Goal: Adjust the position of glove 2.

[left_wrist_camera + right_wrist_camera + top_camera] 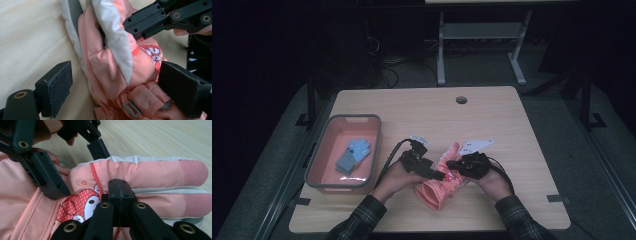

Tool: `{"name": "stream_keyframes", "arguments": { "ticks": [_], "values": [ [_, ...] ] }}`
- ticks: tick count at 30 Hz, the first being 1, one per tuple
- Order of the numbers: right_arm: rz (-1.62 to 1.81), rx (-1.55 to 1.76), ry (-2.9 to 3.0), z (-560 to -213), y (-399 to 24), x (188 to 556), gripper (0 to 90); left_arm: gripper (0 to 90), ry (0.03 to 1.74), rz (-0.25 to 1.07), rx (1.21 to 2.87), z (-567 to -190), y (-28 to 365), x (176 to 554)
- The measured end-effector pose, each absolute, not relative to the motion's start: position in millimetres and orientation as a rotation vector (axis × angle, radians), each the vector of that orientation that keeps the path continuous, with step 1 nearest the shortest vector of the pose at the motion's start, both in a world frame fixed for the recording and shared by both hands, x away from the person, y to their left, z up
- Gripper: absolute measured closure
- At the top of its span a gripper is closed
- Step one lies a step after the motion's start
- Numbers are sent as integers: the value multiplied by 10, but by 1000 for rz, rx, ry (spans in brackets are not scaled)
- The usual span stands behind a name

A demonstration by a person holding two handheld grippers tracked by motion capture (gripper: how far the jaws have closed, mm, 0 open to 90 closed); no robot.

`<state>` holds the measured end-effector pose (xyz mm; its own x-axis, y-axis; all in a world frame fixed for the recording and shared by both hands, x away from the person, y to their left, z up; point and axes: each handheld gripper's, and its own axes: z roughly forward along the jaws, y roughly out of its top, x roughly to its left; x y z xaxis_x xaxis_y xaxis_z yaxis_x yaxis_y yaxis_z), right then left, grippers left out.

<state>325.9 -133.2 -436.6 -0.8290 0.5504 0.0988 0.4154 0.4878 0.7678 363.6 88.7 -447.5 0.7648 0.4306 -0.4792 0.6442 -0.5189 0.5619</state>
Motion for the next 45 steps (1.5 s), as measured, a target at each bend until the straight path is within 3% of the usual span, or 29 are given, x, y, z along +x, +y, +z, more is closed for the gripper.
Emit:
{"name": "stream_keyframes", "arguments": {
  "ticks": [10, 28, 42, 45],
  "values": [
    [1197, 830, 2590, -4322, -1580, 3114, 900, 121, 792, -398, 2209, -4574, 845, 3630],
    [1163, 846, 2635, -4490, -1518, 3113, 900, 133, 777, -503, 2212, -4625, 687, 3632],
    [1213, 828, 2627, -4487, -1527, 3140, 900, 500, 845, -483, 2246, -4608, 687, 3644],
    [1278, 847, 2615, -4437, -1591, 3137, 757, 561, 842, -472, 2244, -4595, 697, 3643]
  ]
}}
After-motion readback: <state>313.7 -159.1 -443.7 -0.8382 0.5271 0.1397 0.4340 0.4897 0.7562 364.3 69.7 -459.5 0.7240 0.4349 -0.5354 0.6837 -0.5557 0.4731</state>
